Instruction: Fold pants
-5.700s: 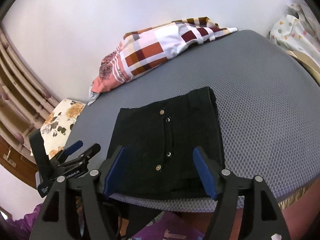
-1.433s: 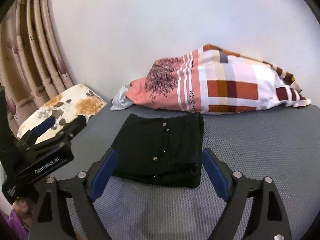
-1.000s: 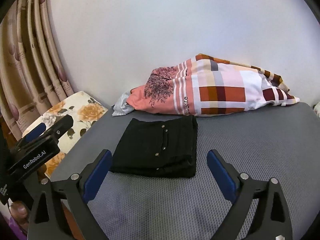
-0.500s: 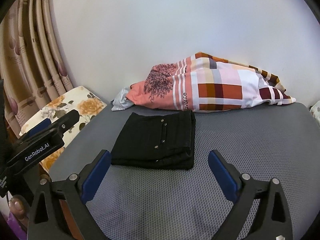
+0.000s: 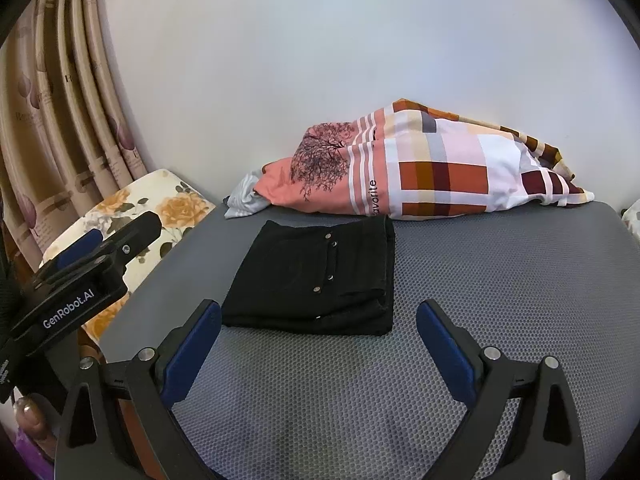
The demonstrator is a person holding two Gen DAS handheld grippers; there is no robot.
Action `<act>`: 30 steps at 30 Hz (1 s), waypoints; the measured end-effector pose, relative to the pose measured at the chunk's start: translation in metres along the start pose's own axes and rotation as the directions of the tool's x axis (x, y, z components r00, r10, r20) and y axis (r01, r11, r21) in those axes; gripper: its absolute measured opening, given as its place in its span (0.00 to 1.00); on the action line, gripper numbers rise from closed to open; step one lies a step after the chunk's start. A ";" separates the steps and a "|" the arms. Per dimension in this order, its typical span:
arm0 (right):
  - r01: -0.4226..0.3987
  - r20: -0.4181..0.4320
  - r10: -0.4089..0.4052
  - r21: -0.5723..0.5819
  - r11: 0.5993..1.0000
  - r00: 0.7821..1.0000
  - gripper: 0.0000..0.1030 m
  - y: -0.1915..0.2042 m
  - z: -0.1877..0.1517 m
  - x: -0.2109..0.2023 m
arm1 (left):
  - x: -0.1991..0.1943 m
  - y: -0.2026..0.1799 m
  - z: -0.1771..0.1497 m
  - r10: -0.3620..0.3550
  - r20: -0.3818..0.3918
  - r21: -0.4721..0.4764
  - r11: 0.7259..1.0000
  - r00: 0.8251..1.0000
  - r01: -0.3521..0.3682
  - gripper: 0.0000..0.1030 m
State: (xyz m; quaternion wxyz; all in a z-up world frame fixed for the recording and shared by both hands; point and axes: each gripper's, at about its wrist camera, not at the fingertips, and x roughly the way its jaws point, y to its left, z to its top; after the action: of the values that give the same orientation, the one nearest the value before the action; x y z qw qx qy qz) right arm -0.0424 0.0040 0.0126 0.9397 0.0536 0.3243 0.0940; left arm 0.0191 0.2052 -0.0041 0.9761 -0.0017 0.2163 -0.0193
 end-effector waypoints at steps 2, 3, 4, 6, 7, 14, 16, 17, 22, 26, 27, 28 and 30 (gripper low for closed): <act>-0.001 -0.004 0.001 -0.001 1.000 1.000 0.95 0.000 -0.001 0.002 | 0.000 -0.002 -0.001 0.006 -0.003 0.009 1.000 1.000 -0.006 1.00; 0.000 -0.005 0.000 -0.001 1.000 1.000 0.95 0.000 -0.001 0.002 | 0.001 -0.003 -0.002 0.006 -0.004 0.015 1.000 1.000 -0.006 1.00; 0.000 -0.006 0.000 -0.001 1.000 1.000 0.95 0.000 -0.001 0.003 | 0.001 -0.004 -0.003 0.008 -0.006 0.022 1.000 1.000 -0.008 1.00; 0.000 -0.009 0.000 -0.001 1.000 1.000 0.95 0.000 -0.002 0.004 | 0.003 -0.006 -0.003 0.012 -0.008 0.030 0.999 1.000 -0.011 1.00; 0.000 -0.009 0.000 -0.001 1.000 1.000 0.95 0.000 -0.001 0.004 | 0.003 -0.007 -0.004 0.010 -0.008 0.033 0.999 1.000 -0.010 1.00; 0.003 -0.012 -0.003 -0.001 1.000 1.000 0.95 0.001 -0.002 0.005 | 0.002 -0.012 -0.008 0.016 -0.008 0.050 0.999 1.000 -0.015 1.00; 0.005 -0.014 -0.005 -0.002 1.000 1.000 0.95 0.000 -0.003 0.006 | 0.003 -0.012 -0.007 0.013 -0.012 0.050 0.999 1.000 -0.012 1.00; 0.007 -0.015 -0.007 -0.003 1.000 1.000 0.95 0.000 -0.004 0.006 | 0.003 -0.012 -0.007 0.012 -0.014 0.048 0.999 1.000 -0.012 1.00; 0.028 -0.011 -0.028 -0.023 0.999 1.000 0.95 0.000 -0.005 0.007 | 0.004 -0.011 -0.008 0.006 -0.019 0.043 0.999 1.000 -0.006 1.00; 0.045 -0.006 -0.045 -0.050 0.998 0.999 0.95 0.002 -0.006 0.008 | 0.004 -0.011 -0.008 0.005 -0.019 0.042 0.999 1.000 -0.004 1.00; 0.050 -0.004 -0.050 -0.054 0.997 0.999 0.95 0.003 -0.006 0.008 | 0.005 -0.011 -0.008 0.004 -0.021 0.042 0.999 1.000 -0.003 1.00; 0.055 -0.003 -0.055 -0.060 0.997 0.998 0.95 0.003 -0.006 0.008 | 0.005 -0.011 -0.008 0.007 -0.024 0.043 0.999 1.000 -0.006 1.00; 0.068 0.001 -0.068 -0.070 0.995 0.998 0.95 0.004 -0.007 0.007 | 0.005 -0.011 -0.009 0.005 -0.025 0.042 0.999 1.000 -0.004 1.00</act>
State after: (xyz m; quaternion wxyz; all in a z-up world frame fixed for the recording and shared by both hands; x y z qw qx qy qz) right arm -0.0417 0.0098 0.0033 0.9434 0.0094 0.3233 0.0732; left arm 0.0195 0.1943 -0.0147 0.9732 0.0193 0.2281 -0.0216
